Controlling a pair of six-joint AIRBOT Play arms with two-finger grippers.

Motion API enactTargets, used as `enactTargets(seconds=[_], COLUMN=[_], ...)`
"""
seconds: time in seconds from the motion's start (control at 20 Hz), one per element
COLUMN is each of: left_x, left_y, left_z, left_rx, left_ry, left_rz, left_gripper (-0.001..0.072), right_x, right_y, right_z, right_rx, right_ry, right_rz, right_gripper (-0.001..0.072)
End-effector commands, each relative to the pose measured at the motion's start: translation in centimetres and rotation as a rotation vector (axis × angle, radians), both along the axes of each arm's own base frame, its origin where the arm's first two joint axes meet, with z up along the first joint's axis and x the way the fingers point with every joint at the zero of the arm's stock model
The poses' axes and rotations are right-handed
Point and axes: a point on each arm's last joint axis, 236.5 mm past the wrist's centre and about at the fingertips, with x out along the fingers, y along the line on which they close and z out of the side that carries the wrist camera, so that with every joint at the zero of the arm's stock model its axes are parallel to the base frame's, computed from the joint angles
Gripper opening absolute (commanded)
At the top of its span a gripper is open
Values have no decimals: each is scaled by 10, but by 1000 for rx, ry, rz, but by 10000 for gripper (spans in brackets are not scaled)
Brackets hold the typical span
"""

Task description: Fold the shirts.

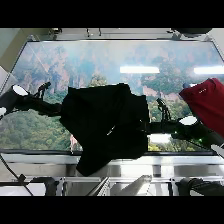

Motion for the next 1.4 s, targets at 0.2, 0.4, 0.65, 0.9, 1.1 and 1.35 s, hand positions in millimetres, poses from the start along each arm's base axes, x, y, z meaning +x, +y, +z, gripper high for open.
enactTargets(seconds=[0.2, 0.4, 0.65, 0.9, 1.1, 1.35], left_x=[-17, -87, -84, -76, -55, -44], left_y=[-21, -22, 3, 4, -6, -19], left_z=[7, -6, 3, 1, 8, 4], left_rx=[-75, -100, -42, -74, -83, -84], left_ry=[35, 131, 0, 63, 66, 76], left_rz=[-19, 65, 194, 174, 107, 52], left_gripper=[16, 16, 17, 17, 17, 18], right_x=[93, 191, 163, 24, -71, -52], right_y=[-56, -140, -118, -63, -25, -23], right_z=[47, 94, 79, 51, 37, -17], right_rx=[-3, 29, 130, 314, 346, 152], right_ry=[-181, -295, -134, 186, 290, 249], right_rz=[-153, -319, -159, 16, 49, -114], right_gripper=[18, 18, 18, 20, 437, 634])
